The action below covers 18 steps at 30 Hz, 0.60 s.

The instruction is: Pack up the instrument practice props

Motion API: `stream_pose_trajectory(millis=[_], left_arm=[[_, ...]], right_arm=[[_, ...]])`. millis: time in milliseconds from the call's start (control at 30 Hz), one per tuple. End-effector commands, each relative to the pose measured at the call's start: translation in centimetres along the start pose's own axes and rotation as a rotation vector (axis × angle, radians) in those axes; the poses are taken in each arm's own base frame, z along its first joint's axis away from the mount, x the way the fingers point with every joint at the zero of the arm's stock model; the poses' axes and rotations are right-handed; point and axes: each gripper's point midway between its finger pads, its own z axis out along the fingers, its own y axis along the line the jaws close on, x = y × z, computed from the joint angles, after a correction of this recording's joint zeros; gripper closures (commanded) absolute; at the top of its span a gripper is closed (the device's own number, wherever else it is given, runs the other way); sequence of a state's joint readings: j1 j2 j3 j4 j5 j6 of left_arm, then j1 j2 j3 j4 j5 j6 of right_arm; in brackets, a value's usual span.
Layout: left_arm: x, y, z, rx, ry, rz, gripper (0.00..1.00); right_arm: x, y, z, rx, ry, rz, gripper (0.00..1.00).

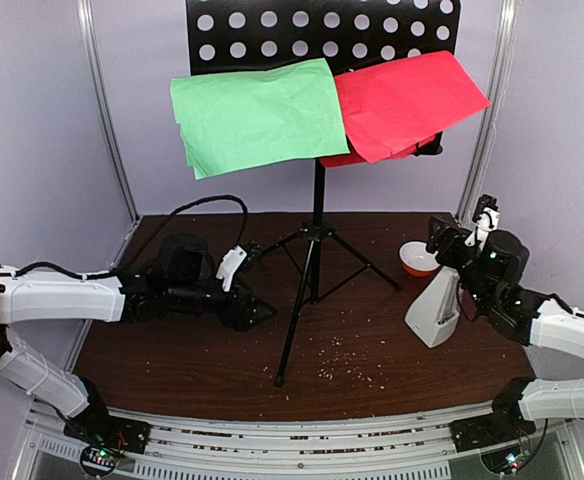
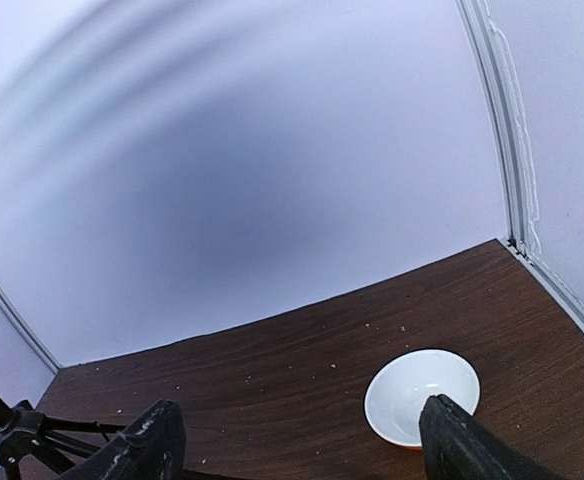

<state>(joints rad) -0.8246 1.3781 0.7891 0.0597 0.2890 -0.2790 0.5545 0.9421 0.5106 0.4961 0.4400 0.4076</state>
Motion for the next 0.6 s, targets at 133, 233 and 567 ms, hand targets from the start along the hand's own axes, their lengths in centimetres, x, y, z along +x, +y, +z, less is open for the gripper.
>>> stream_pose_trajectory(millis=[133,233,567], left_arm=[[-5.0,-4.7,-0.9,0.118,-0.130,0.123,0.26],[-5.5,-7.7,-0.8,0.184,-0.124,0.198,0.28],[-11.0,-17.1,-2.0,0.363,-0.179,0.334,0.34]], right_arm=[[0.6,4.9,-1.1,-0.286,0.082,-0.070,0.21],[0.0,7.4,-2.2,-0.428,0.100,-0.104,0.23],[-2.1,14.8,-6.7,-0.839,0.249,-0.131,0.35]])
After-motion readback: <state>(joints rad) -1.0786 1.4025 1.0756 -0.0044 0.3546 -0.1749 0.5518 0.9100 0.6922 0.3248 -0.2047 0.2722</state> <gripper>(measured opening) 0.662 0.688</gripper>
